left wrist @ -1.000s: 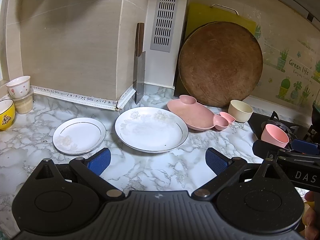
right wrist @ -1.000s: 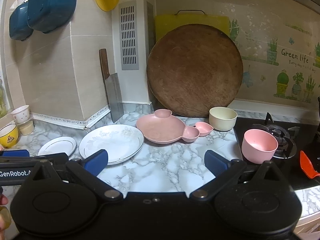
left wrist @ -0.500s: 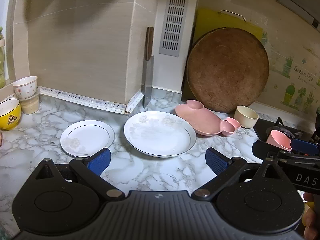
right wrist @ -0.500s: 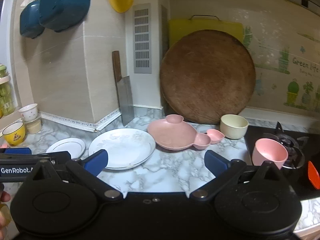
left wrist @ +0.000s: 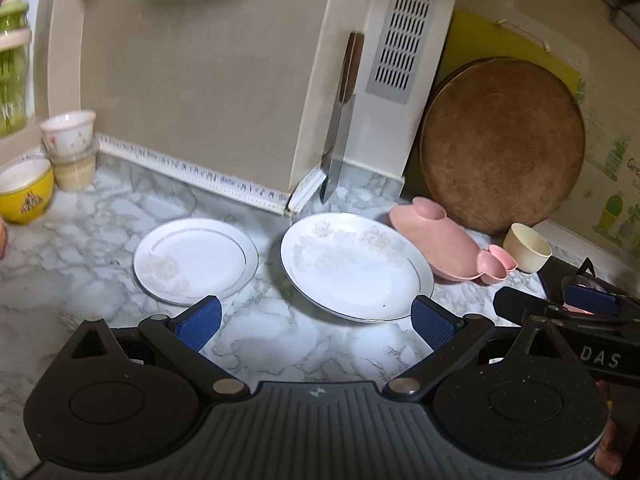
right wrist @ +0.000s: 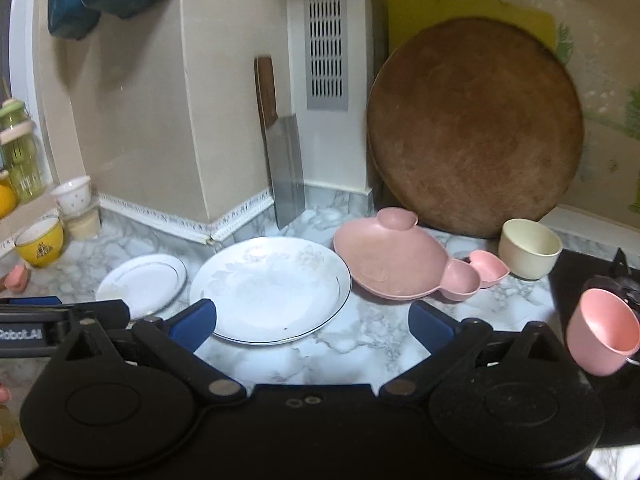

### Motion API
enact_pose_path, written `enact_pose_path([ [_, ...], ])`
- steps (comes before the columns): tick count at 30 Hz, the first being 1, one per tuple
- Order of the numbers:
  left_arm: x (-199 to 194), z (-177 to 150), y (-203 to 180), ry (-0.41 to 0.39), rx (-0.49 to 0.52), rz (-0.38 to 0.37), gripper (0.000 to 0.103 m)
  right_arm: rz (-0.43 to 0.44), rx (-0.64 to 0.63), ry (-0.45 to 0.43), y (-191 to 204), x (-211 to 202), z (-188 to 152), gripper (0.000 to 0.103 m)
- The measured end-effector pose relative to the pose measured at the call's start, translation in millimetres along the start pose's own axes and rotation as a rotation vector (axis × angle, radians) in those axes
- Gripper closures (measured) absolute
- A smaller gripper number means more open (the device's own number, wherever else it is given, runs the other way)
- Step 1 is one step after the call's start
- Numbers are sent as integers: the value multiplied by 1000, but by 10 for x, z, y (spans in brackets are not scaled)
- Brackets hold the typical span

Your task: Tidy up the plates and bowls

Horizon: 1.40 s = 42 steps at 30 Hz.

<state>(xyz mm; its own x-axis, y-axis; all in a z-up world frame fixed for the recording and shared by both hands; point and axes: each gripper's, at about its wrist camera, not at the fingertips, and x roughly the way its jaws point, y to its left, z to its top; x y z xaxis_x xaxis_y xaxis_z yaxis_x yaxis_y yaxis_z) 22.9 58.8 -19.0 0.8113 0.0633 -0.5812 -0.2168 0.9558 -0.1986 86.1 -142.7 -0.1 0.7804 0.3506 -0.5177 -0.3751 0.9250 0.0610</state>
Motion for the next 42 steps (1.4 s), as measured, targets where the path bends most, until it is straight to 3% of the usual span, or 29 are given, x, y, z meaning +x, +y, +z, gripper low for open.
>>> enact_pose_path([
  [8,567,94,2,67,18,20,1,25,1,130,-275,679,75,8],
  [21,1494,496,57,147,8,57,2,87,100,272,-533,1511,295,31],
  [24,1667,561,100,158,-4,69,9,120,151,323,-595,1661,299,41],
  [30,1885,611,193,196,-28,84,21,139,222,399,-707,1858,270,51],
  [37,2029,635,210,218,-38,81,22,157,223,436,-704,1982,274,65],
  [42,2118,647,223,256,-49,78,43,164,224,447,-705,2045,284,73],
])
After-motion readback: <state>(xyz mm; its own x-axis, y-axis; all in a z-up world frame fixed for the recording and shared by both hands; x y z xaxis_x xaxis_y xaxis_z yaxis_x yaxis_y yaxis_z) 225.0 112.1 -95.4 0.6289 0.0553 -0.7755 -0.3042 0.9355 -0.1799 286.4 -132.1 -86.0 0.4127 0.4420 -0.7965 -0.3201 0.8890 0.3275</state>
